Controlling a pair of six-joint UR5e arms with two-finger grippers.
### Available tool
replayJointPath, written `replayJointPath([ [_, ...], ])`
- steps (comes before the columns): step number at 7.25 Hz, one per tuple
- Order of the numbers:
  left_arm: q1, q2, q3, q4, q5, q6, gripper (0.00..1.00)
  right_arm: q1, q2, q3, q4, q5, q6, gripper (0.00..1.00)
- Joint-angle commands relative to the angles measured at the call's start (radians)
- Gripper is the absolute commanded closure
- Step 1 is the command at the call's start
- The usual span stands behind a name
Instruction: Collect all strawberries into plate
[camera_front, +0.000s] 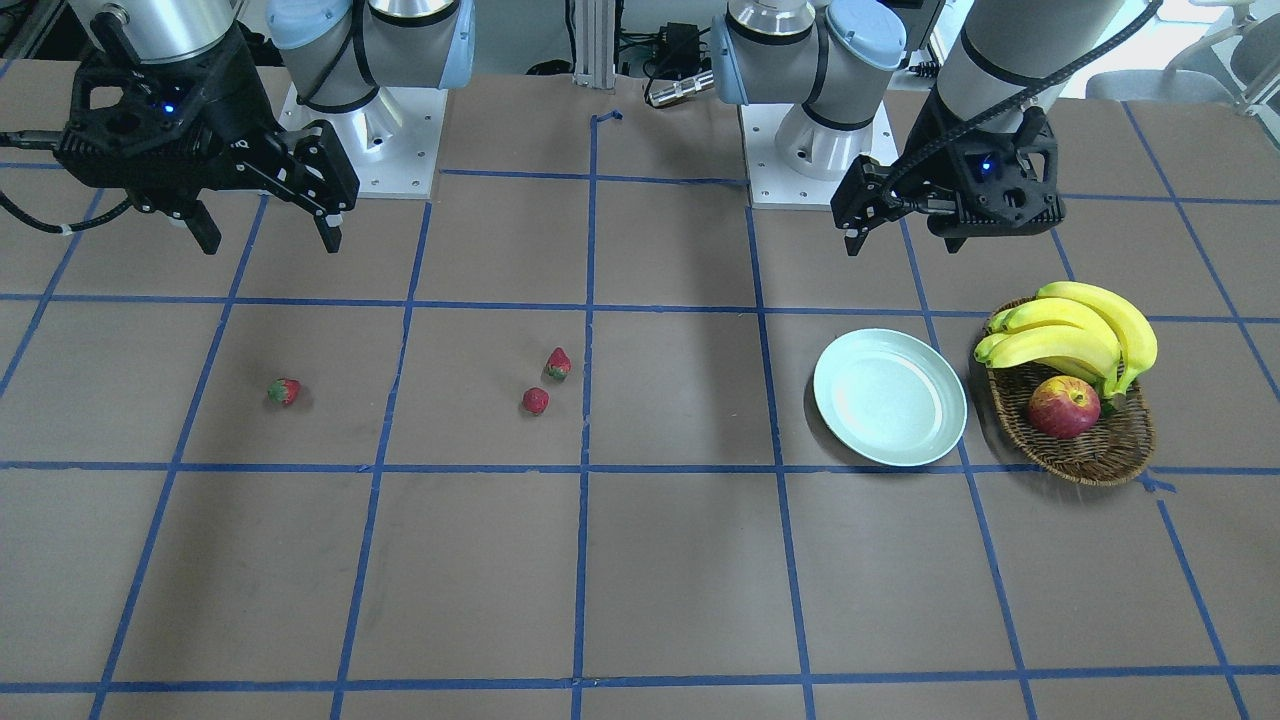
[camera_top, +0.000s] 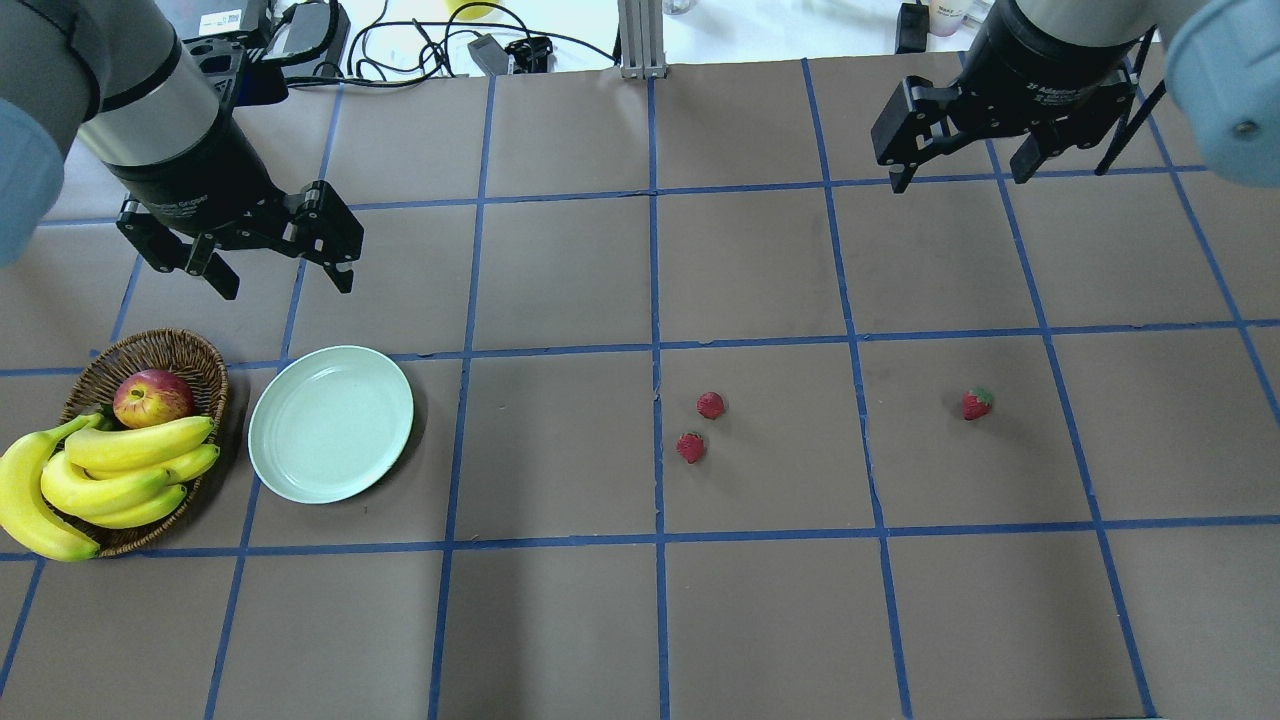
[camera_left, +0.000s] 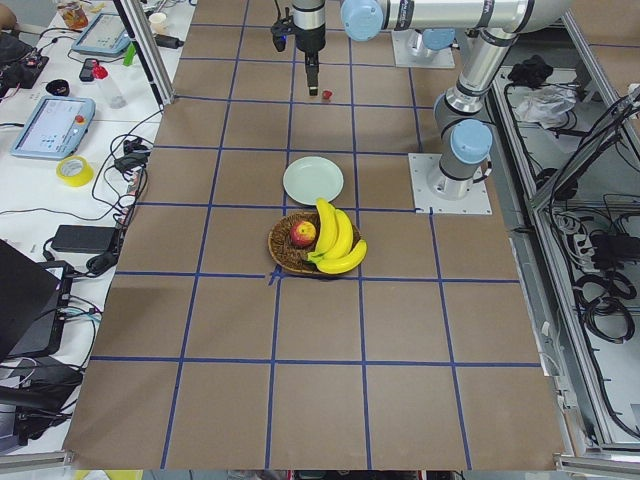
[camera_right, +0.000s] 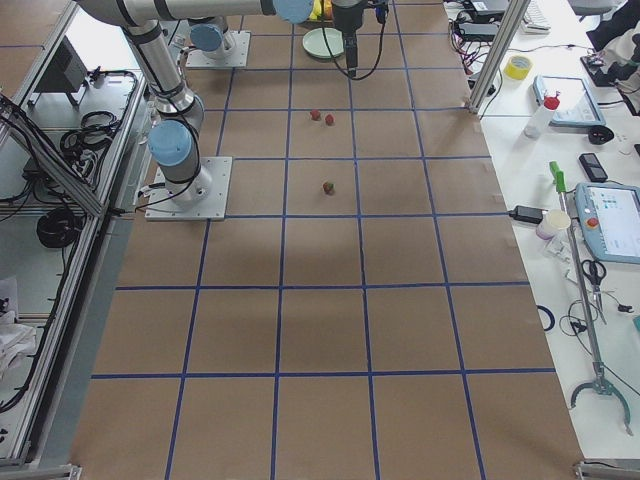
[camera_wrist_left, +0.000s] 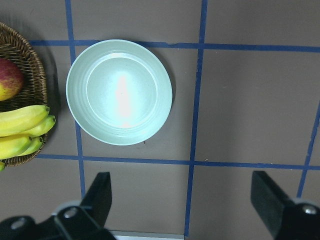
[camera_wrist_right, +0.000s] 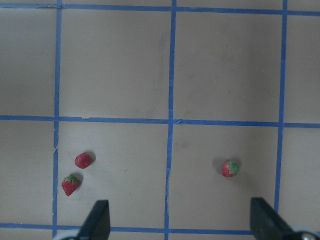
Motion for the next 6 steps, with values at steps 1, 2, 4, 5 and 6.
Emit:
replayJointPath([
  [1,0.000,0.001,0.000,0.001,0.000,0.002,0.00,0.000,0.000,0.000,0.002,0.000,0.000,0.00],
  [2,0.003,0.001,0.006,0.002,0.001,0.006,0.00,0.001,-0.002,0.000,0.000,0.002,0.001,0.00],
  [4,0.001,0.001,0.006,0.005,0.000,0.006,0.00,0.001,0.000,0.002,0.005,0.000,0.000,0.00],
  [5,0.003,0.003,0.006,0.004,0.001,0.006,0.00,0.000,-0.002,0.012,0.005,-0.003,-0.002,0.00],
  [6,0.003,0.004,0.006,0.002,0.003,0.006,0.00,0.001,-0.002,0.020,-0.001,-0.001,0.000,0.00],
])
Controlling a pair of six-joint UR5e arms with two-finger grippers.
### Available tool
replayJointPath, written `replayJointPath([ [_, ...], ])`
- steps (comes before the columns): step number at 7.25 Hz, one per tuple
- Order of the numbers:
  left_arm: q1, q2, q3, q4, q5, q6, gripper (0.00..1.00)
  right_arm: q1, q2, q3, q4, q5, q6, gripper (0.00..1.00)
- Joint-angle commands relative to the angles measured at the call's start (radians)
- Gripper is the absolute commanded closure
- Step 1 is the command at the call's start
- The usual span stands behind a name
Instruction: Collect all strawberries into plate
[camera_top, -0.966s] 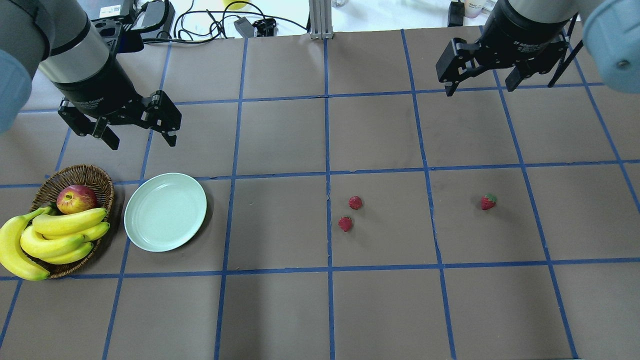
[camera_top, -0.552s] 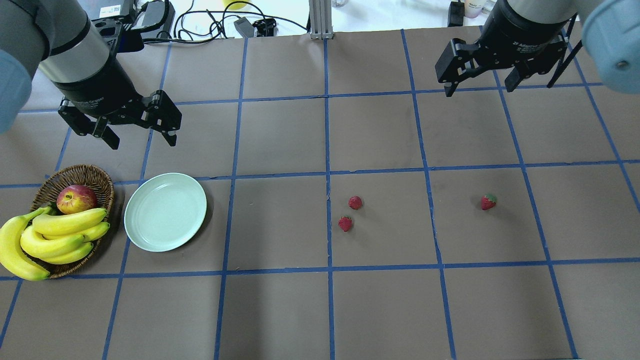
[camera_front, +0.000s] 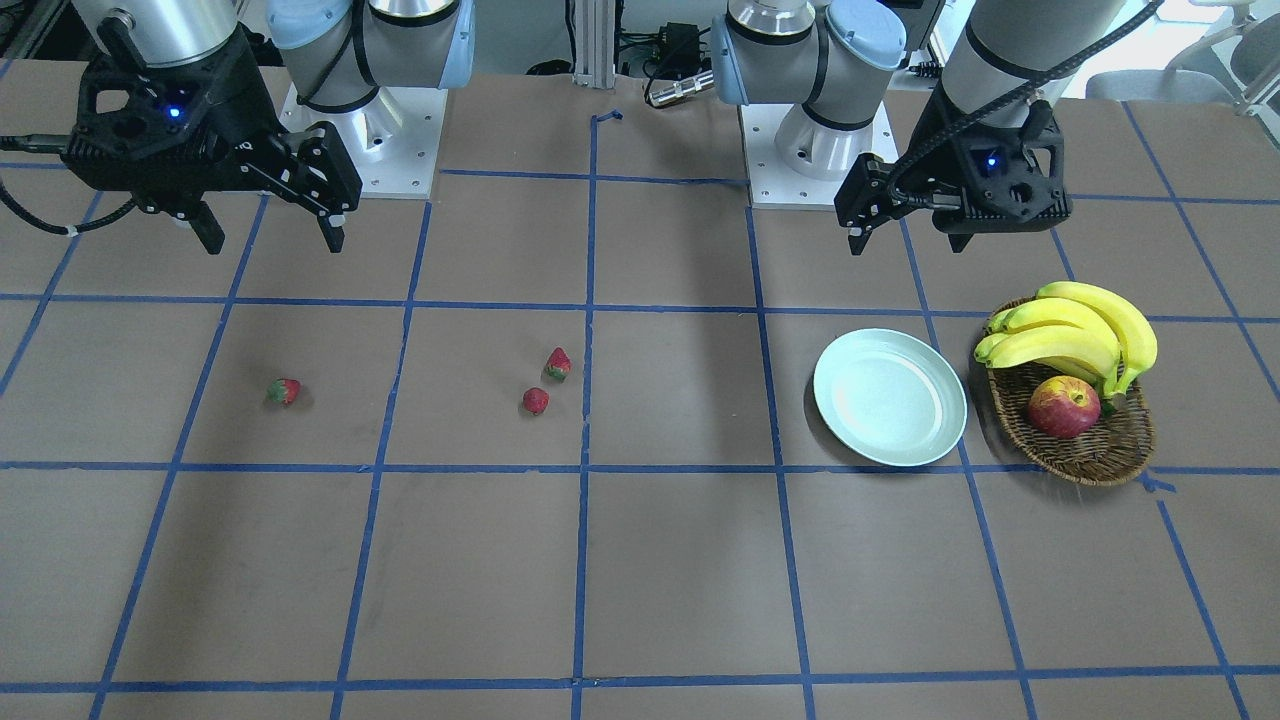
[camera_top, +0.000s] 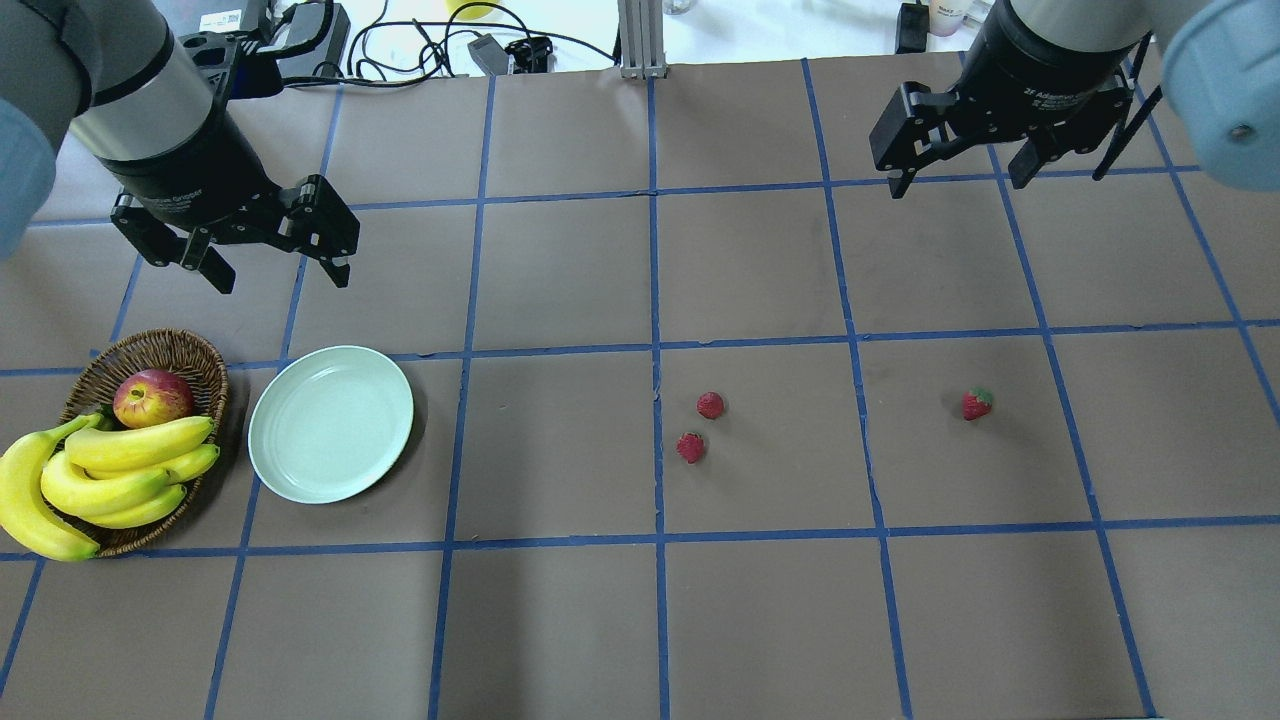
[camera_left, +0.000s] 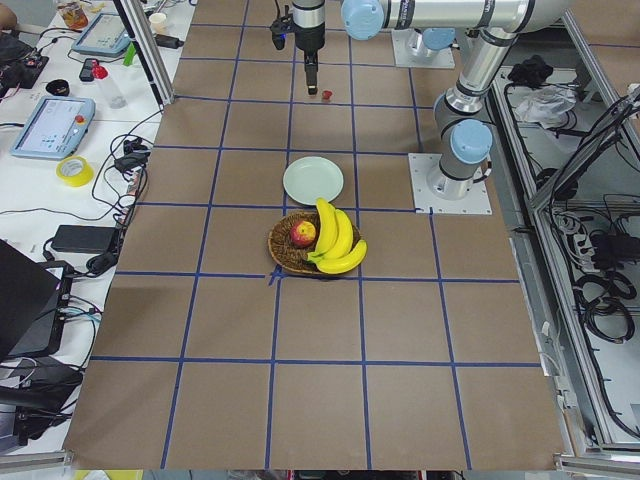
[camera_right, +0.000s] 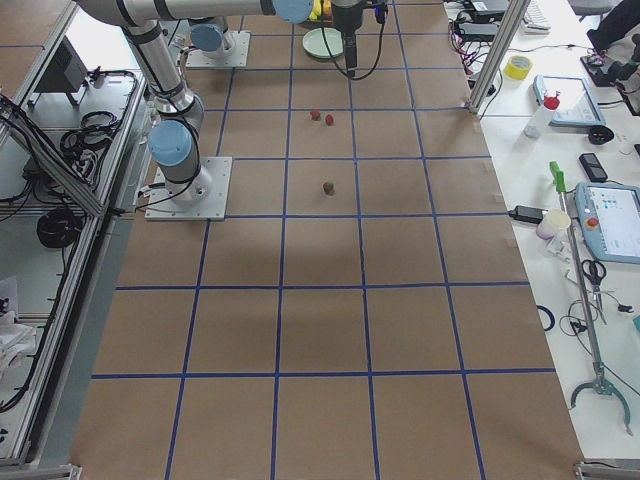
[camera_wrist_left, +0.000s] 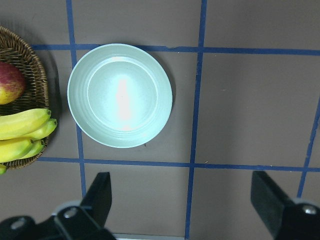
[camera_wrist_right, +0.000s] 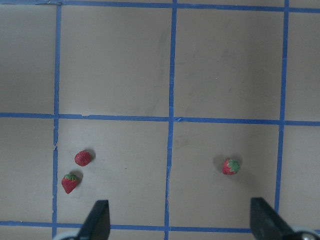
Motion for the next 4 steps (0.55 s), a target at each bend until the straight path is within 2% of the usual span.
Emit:
replayJointPath([
  [1,0.002,0.002,0.000,0.000,0.002,0.000,0.00,0.002,0.010,0.030,-0.009,-0.003,0.008,0.00],
  [2,0.003,0.002,0.000,-0.001,0.002,0.000,0.00,0.010,0.019,0.061,-0.010,0.006,0.045,0.00],
  [3,0.003,0.000,-0.002,0.000,0.000,0.000,0.00,0.046,0.056,0.089,-0.062,0.023,0.191,0.00],
  [4,0.002,0.000,-0.002,0.002,-0.001,0.000,0.00,0.162,0.134,0.106,-0.163,0.026,0.311,0.00],
])
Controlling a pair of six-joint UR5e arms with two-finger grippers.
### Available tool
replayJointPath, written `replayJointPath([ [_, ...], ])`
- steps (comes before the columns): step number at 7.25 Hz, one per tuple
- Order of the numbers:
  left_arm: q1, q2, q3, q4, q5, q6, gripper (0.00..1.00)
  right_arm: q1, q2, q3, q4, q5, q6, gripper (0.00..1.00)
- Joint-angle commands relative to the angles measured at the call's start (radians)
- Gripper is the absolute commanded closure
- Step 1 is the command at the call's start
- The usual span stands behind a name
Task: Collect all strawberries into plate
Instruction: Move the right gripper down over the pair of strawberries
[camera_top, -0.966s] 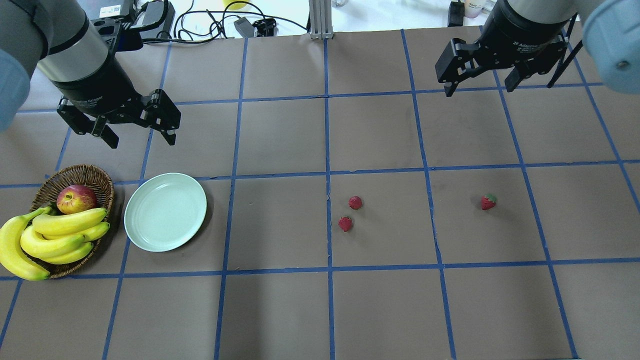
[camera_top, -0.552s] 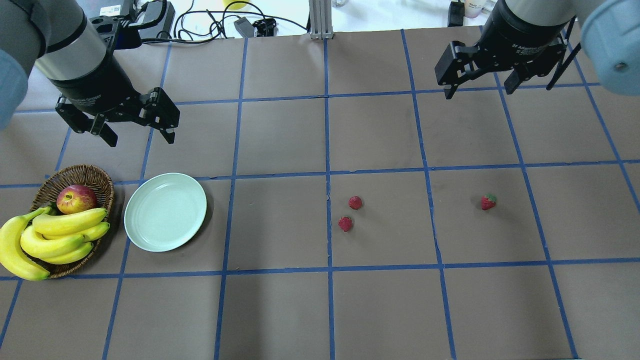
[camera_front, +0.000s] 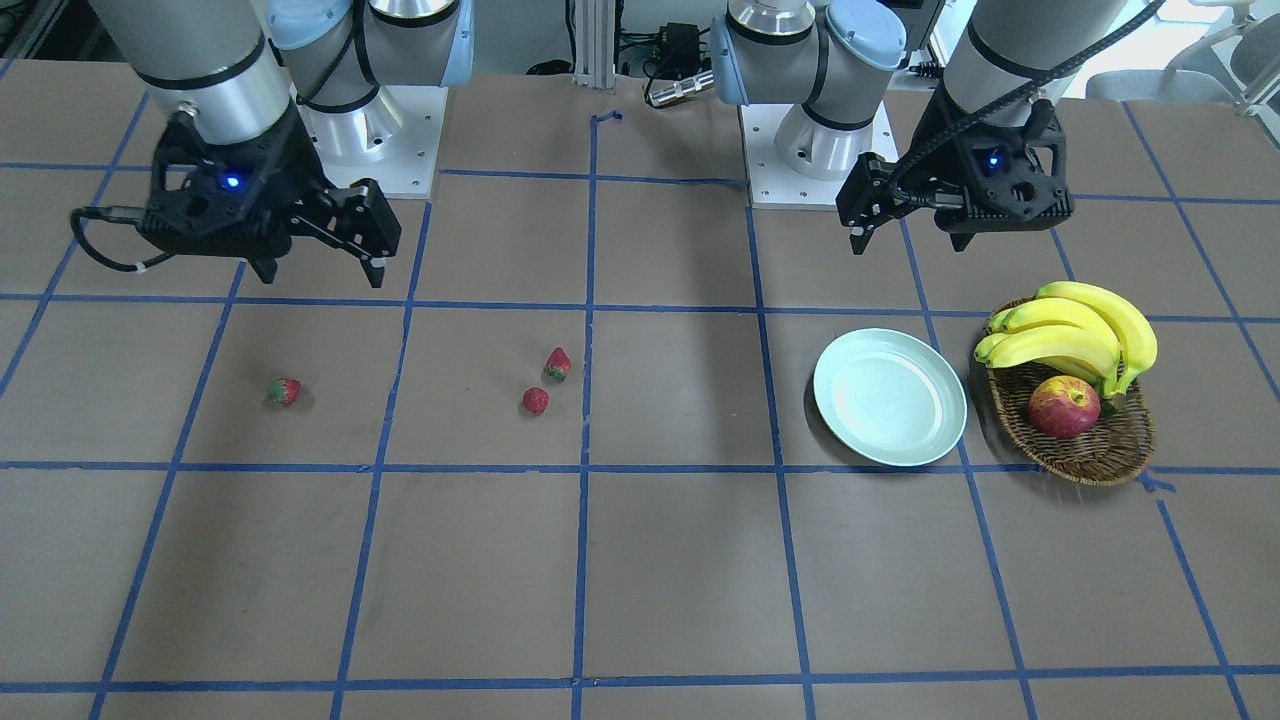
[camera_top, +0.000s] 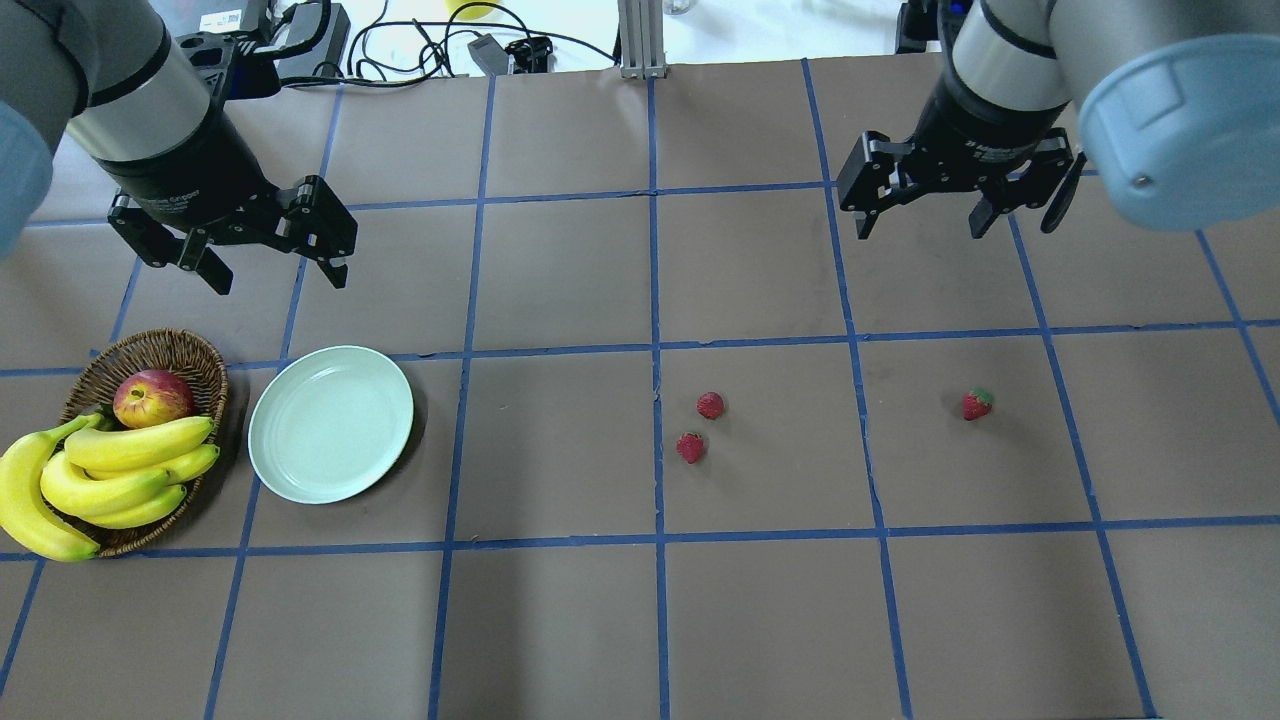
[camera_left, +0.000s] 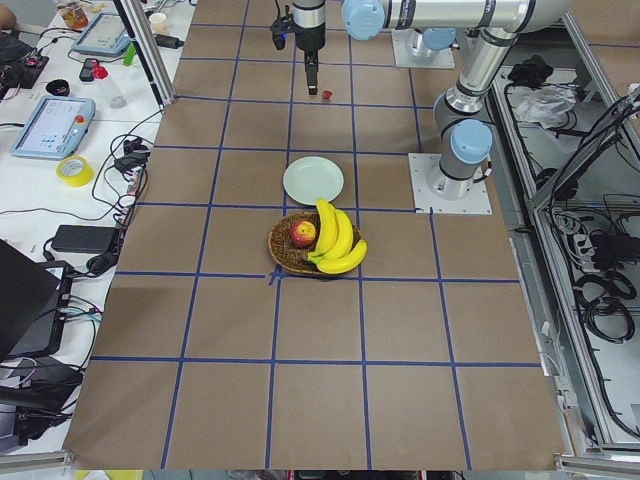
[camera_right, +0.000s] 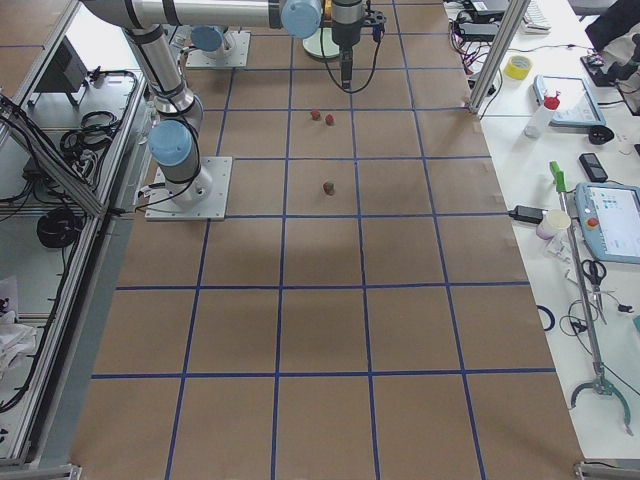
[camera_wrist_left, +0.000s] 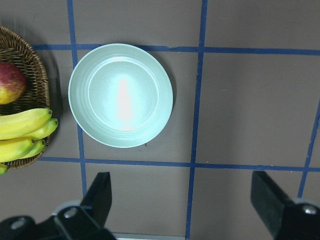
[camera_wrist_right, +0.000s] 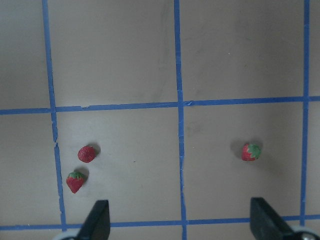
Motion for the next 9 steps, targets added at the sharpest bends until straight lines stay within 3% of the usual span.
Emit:
replayJointPath([
  [1,0.001,-0.001,0.001,0.002,0.000,0.000,0.00,0.215,0.170,0.033,-0.228,-0.002,0.339,0.00],
  [3,-0.002,0.001,0.001,0.003,0.001,0.000,0.00,0.289,0.267,0.100,-0.390,0.007,0.611,0.00],
  [5,-0.001,-0.001,-0.002,0.003,0.001,0.000,0.00,0.305,0.275,0.252,-0.496,0.015,0.733,0.00],
  [7,-0.002,-0.002,-0.002,0.005,0.015,0.000,0.00,0.311,0.286,0.367,-0.635,0.017,0.772,0.00],
  [9,-0.001,-0.002,-0.002,0.014,0.014,0.000,0.00,0.316,0.305,0.383,-0.647,0.017,0.766,0.00],
])
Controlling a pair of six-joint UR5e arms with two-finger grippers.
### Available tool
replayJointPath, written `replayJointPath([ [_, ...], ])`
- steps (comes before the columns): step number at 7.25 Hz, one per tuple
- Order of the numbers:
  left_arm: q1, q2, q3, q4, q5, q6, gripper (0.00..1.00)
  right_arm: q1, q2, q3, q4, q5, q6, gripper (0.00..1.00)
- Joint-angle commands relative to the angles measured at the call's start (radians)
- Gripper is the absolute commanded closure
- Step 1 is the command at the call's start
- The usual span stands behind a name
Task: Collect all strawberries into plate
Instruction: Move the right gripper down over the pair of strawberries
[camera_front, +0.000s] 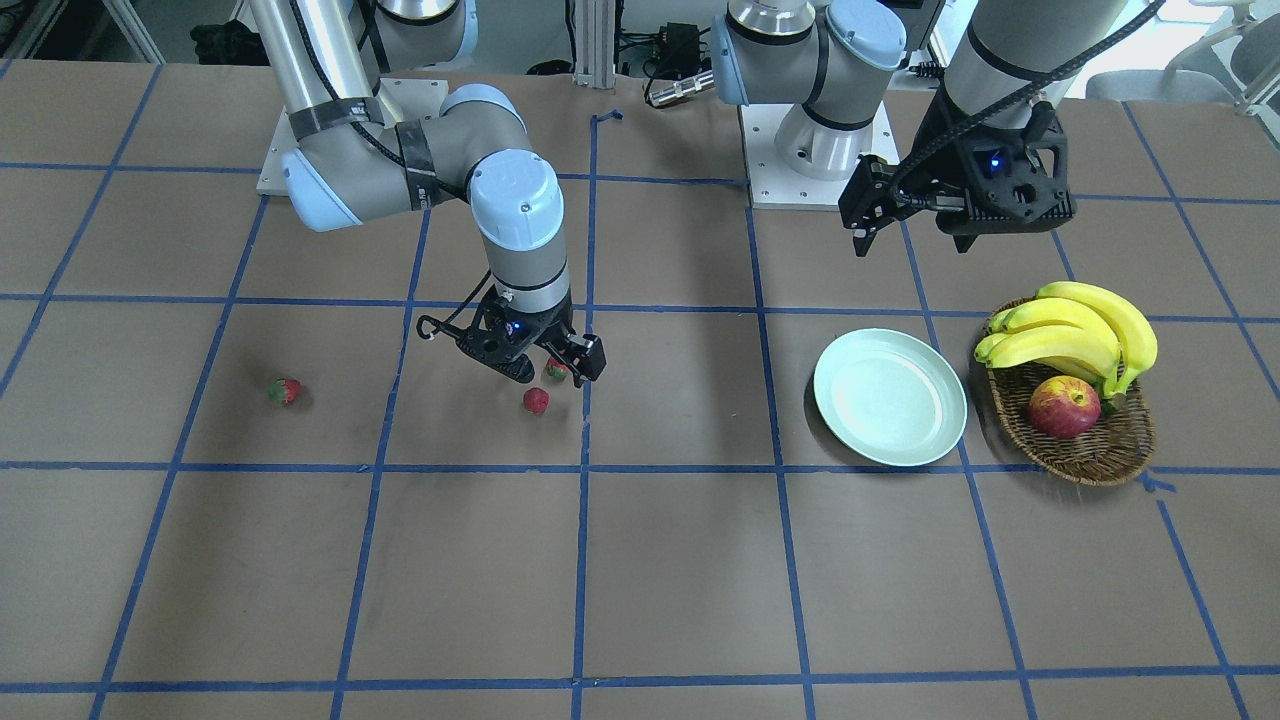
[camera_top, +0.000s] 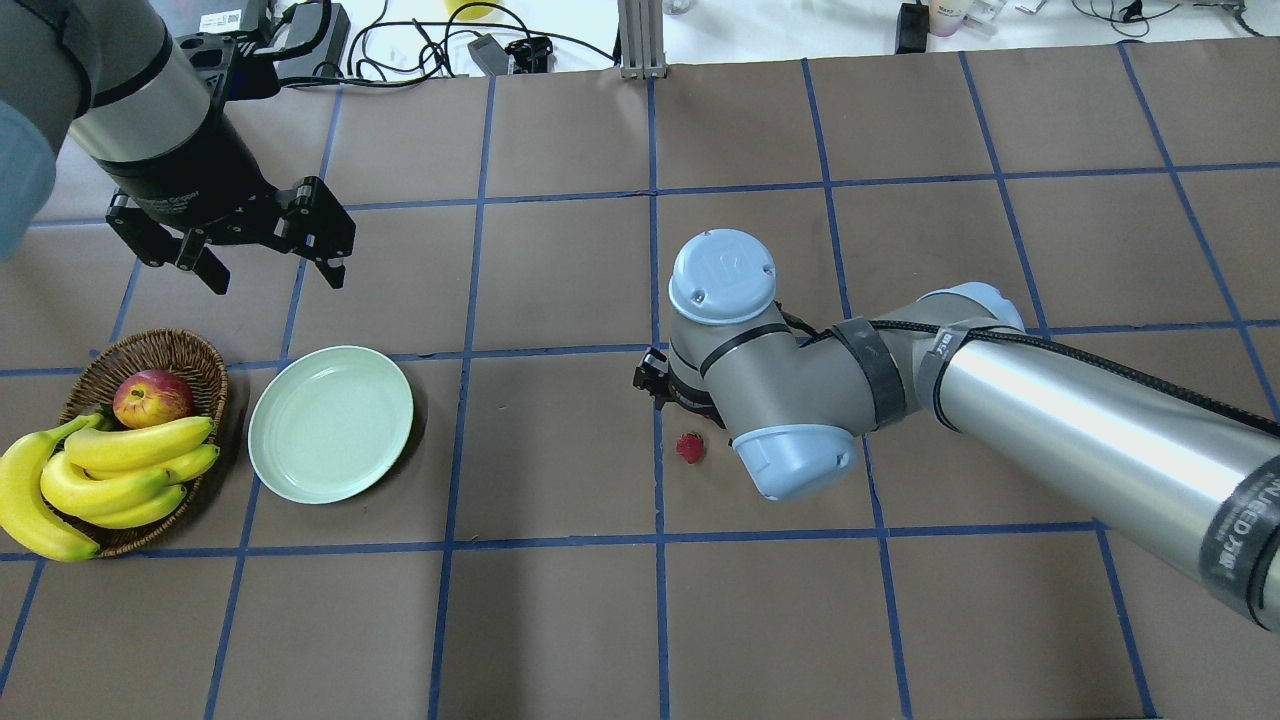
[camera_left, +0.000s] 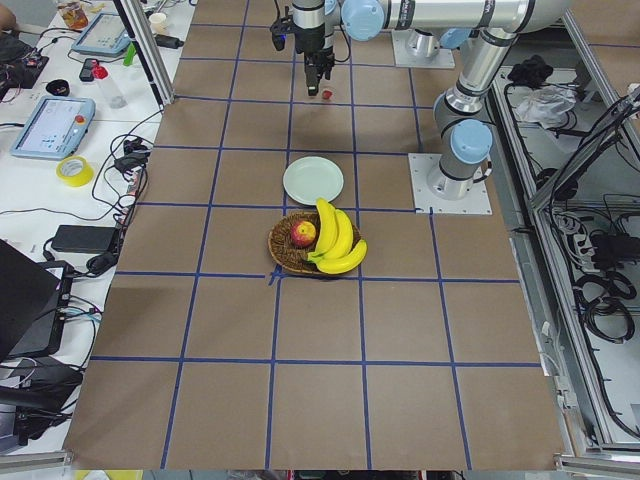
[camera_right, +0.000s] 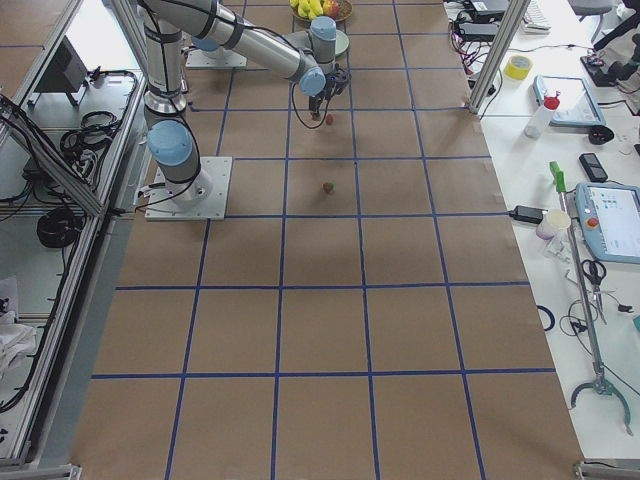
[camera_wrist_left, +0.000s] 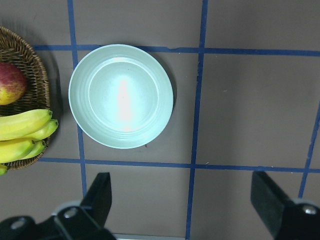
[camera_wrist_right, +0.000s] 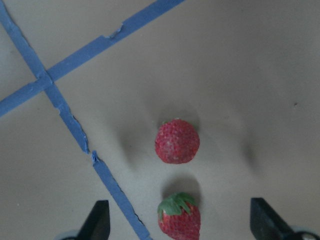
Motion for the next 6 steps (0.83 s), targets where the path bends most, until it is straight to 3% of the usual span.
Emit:
replayJointPath([
  [1,0.000,-0.001,-0.002,0.005,0.002,0.000,0.00,0.003,0.031,0.021,-0.018,0.000,0.002,0.00],
  [3,0.000,-0.004,-0.001,0.014,0.001,0.000,0.00,0.025,0.036,0.021,-0.018,0.000,-0.030,0.00],
  [4,0.001,-0.004,-0.001,0.014,0.002,0.000,0.00,0.025,0.036,0.021,-0.020,-0.006,-0.035,0.05],
  [6,0.003,-0.004,-0.001,0.016,0.001,0.000,0.00,0.025,0.037,0.020,-0.020,0.002,-0.036,0.70],
])
